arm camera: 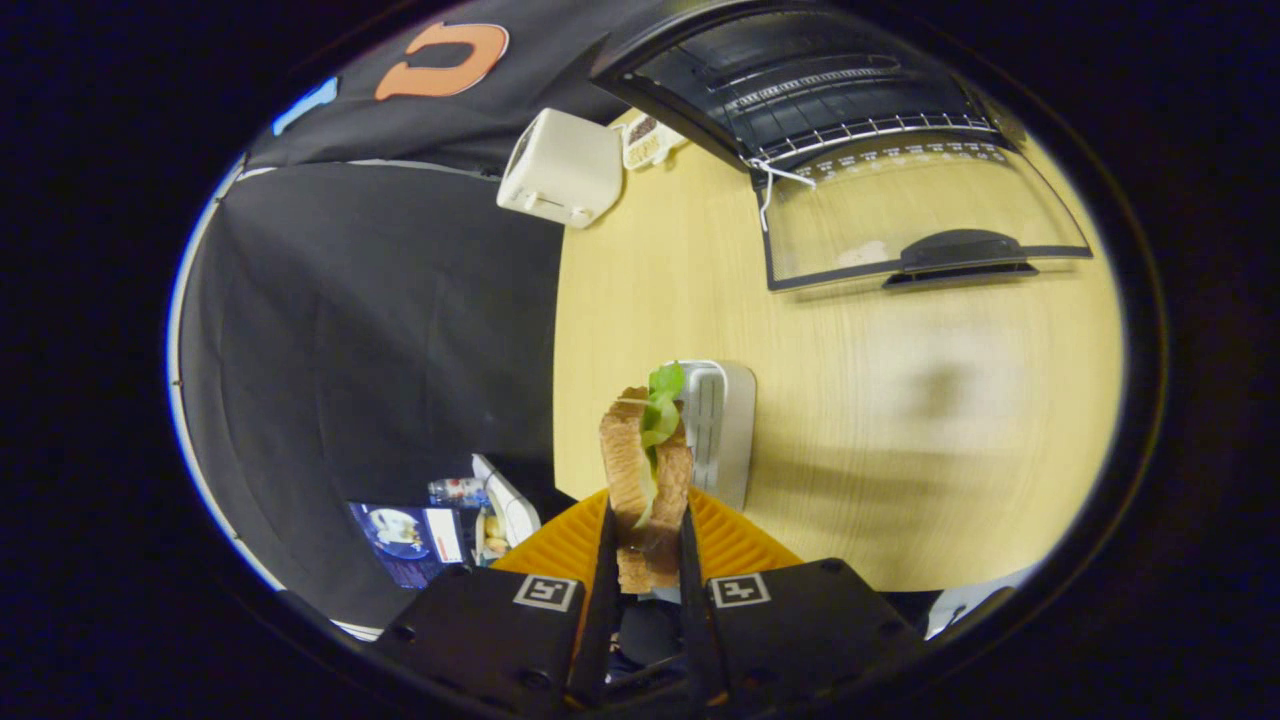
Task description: Open the toaster oven, put the food inside, and close the toaster oven door.
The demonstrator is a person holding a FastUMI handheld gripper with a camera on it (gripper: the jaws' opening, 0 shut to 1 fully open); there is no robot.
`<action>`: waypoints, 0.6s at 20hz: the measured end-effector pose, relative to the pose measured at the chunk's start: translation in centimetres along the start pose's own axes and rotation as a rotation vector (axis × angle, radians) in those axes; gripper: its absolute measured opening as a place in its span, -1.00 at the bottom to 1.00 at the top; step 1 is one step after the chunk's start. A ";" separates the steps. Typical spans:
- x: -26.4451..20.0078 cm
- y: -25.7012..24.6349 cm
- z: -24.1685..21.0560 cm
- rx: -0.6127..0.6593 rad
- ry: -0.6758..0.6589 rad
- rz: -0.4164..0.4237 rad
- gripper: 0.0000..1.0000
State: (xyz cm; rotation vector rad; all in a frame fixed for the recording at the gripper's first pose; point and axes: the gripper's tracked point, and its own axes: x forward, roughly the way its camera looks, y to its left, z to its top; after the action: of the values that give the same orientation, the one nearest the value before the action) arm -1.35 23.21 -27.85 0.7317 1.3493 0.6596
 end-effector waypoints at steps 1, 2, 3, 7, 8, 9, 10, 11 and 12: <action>-0.9 0.8 0.2 0.005 -0.011 0.022 -0.30; -1.7 1.5 0.6 0.010 -0.029 0.041 -0.30; -2.6 2.1 1.1 0.012 -0.053 0.062 -0.29; -6.6 3.2 3.8 0.005 -0.184 0.123 -0.30; -7.6 2.8 4.7 0.005 -0.222 0.127 -0.30; -8.5 2.1 5.5 0.000 -0.264 0.119 -0.30; -9.3 1.0 6.5 -0.010 -0.305 0.105 -0.30; -10.2 0.1 7.3 -0.019 -0.351 0.088 -0.30; -10.9 -0.7 8.3 -0.014 -0.395 0.080 -0.30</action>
State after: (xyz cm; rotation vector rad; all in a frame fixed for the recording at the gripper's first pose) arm 5.71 13.54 -21.17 0.8580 0.9563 0.5520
